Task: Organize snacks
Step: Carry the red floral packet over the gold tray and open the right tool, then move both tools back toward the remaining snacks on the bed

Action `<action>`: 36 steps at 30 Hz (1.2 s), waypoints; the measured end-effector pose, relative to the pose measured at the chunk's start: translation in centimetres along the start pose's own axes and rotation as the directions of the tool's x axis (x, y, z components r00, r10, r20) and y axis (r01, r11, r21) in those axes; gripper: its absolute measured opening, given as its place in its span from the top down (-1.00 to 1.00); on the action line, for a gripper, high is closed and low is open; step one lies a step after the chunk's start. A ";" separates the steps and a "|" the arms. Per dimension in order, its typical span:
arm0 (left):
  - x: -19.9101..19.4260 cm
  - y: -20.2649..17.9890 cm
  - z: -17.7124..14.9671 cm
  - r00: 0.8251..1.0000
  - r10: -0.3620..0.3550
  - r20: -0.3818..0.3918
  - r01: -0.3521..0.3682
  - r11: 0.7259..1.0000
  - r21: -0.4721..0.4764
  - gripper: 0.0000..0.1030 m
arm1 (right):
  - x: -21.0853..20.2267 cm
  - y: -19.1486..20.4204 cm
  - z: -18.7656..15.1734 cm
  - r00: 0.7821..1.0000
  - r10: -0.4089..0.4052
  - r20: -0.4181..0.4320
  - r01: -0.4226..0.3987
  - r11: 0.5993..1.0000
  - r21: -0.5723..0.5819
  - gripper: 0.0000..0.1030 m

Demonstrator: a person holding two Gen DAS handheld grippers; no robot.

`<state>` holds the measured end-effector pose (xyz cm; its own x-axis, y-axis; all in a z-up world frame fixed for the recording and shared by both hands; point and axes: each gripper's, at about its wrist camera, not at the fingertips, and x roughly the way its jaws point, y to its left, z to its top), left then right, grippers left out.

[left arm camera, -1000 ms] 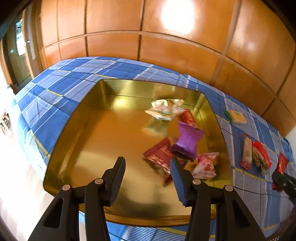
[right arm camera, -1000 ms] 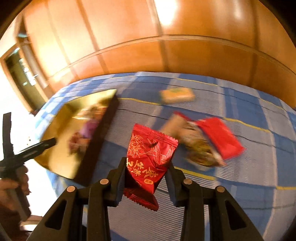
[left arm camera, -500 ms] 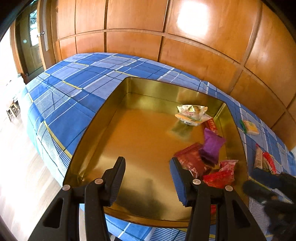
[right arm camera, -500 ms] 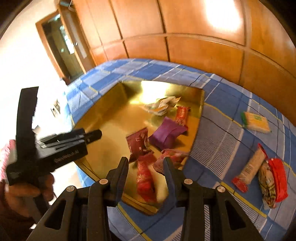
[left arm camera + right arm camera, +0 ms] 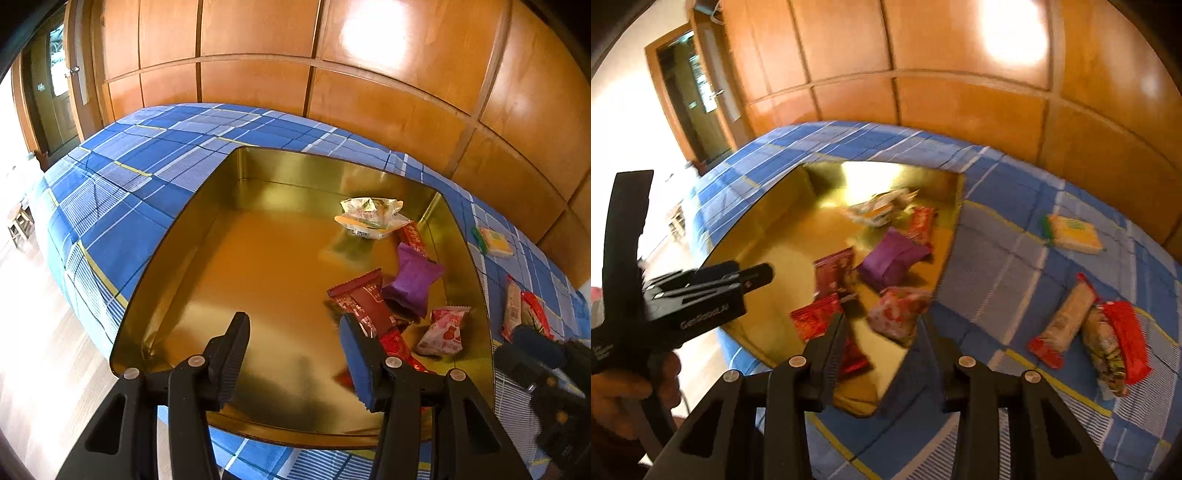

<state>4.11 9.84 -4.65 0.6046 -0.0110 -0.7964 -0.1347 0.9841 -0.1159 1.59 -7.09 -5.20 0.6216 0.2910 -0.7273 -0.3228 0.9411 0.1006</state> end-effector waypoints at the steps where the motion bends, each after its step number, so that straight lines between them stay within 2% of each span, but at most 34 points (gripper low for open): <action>1: -0.1 0.0 0.0 1.000 0.000 0.001 0.000 1.000 0.000 -0.01 | -0.4 -0.1 0.0 1.000 -0.025 0.014 0.025 1.000 0.004 0.23; 4: -0.2 0.0 0.0 1.000 0.001 0.005 -0.001 1.000 0.001 -0.01 | -1.6 -0.4 0.1 0.993 -0.098 0.069 0.097 0.995 0.015 0.23; 8: -0.4 -0.4 -0.1 1.000 0.000 0.007 0.000 1.000 0.014 -0.01 | -3.3 -1.0 0.2 0.973 -0.182 0.140 0.178 0.983 0.043 0.23; 15: -0.7 -1.5 -0.3 1.000 -0.007 0.006 0.007 0.999 0.050 -0.01 | -5.3 -2.1 0.6 0.943 -0.268 0.196 0.257 0.963 0.079 0.22; 25: -0.9 -2.8 -0.5 1.000 -0.016 0.007 0.015 0.996 0.087 -0.01 | -5.6 -3.2 0.2 0.936 -0.291 0.198 0.274 0.955 0.110 0.21; 36: -1.2 -3.8 -0.6 1.000 -0.028 0.013 0.026 0.992 0.120 -0.01 | -5.5 -3.8 -0.1 0.938 -0.293 0.187 0.276 0.954 0.115 0.20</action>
<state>3.42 5.99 -3.63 0.6183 -0.0358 -0.7852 -0.0241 0.9976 -0.0645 -0.62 -12.27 -1.65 0.8110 0.0290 -0.5844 -0.0547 0.9982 -0.0263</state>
